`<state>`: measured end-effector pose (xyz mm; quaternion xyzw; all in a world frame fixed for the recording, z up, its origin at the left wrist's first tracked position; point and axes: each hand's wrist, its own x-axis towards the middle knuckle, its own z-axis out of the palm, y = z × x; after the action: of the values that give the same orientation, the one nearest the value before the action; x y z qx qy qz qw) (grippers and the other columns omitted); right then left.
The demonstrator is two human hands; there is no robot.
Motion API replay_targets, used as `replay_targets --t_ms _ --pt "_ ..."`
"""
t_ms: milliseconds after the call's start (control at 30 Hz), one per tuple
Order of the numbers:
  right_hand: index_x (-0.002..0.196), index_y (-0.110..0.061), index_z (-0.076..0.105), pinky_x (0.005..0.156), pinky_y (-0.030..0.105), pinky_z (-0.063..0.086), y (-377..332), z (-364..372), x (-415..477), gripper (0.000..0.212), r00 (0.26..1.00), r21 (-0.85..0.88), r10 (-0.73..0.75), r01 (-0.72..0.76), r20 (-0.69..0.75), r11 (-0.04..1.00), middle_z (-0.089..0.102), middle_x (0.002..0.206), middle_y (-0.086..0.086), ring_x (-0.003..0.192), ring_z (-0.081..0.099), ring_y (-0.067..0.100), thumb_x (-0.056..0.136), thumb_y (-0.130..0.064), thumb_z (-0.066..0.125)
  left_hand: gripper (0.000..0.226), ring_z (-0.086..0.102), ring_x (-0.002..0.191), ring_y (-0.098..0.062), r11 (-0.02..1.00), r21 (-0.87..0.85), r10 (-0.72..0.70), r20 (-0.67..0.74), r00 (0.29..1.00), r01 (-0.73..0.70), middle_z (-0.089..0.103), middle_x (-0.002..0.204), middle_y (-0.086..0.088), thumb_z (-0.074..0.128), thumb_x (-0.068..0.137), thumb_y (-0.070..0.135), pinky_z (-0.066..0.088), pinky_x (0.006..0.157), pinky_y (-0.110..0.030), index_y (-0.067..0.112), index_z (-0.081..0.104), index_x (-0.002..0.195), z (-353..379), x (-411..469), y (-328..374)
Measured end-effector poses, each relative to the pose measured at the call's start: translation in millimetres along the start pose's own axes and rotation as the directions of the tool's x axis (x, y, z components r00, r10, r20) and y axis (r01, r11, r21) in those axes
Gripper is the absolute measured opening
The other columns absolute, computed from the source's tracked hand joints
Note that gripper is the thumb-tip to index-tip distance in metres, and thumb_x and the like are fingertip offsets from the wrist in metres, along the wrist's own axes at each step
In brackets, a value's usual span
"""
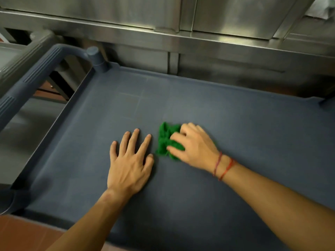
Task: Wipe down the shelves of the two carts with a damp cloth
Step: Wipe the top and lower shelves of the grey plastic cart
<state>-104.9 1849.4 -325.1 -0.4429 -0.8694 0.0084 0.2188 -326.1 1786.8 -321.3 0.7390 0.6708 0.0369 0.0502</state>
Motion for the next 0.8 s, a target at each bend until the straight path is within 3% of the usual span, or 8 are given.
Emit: replay_targets --t_ms 167,267,500,667,800 --pt "0.099 -0.019 0.068 0.072 0.043 0.044 69.8 16.1 72.1 0.04 0.932 -0.102 0.346 -0.357 -0.111 0.929 0.056 0.089 0.013 0.088 0.057 0.038 0.088 -0.054 0.055 0.06 0.017 0.151 -0.028 1.0 0.006 -0.007 0.017 1.0 0.007 0.024 0.163 -0.003 0.021 0.097 0.052 0.012 0.12 -0.057 0.035 0.028 0.154 1.4 1.6 -0.6" --pt "0.102 -0.018 0.066 0.075 0.045 0.045 63.1 16.2 82.0 0.039 0.9 -0.085 0.431 -0.435 -0.058 0.896 0.057 0.094 0.014 0.092 0.055 0.038 0.089 -0.054 0.057 0.06 0.012 0.152 -0.026 1.0 -0.003 -0.009 0.03 1.0 0.009 0.02 0.164 -0.001 0.018 0.098 0.055 0.008 0.121 -0.056 0.037 0.023 0.155 3.1 4.5 -1.3" --pt "0.08 -0.021 0.061 0.063 0.041 0.041 -36.4 -5.3 -7.0 0.03 0.993 0.098 0.113 -0.117 0.043 0.988 0.051 0.078 0.003 0.076 0.05 0.027 0.086 -0.051 0.06 0.061 0.015 0.151 -0.027 1.0 0.019 -0.025 0.047 0.999 0.024 0.023 0.163 -0.003 0.021 0.097 0.053 0.013 0.119 -0.058 0.035 0.026 0.155 0.2 3.0 1.4" --pt "0.08 -0.018 0.063 0.063 0.039 0.039 -12.1 2.4 6.5 0.03 0.996 0.093 -0.087 0.084 0.027 0.992 0.05 0.075 0.005 0.071 0.048 0.027 0.09 -0.046 0.062 0.061 0.013 0.152 -0.027 0.999 0.038 -0.028 0.048 0.998 0.026 0.021 0.164 -0.003 0.019 0.098 0.053 0.013 0.12 -0.057 0.035 0.024 0.156 -0.5 4.3 2.7" --pt "0.087 -0.019 0.068 0.062 0.04 0.043 31.2 21.3 53.5 0.034 0.999 0.027 -0.048 0.049 -0.013 0.998 0.055 0.077 0.009 0.073 0.054 0.032 0.091 -0.051 0.056 0.06 0.014 0.151 -0.026 0.999 0.024 -0.038 0.042 0.998 0.037 0.022 0.164 -0.001 0.02 0.097 0.052 0.013 0.12 -0.056 0.035 0.026 0.155 0.4 3.2 2.9"
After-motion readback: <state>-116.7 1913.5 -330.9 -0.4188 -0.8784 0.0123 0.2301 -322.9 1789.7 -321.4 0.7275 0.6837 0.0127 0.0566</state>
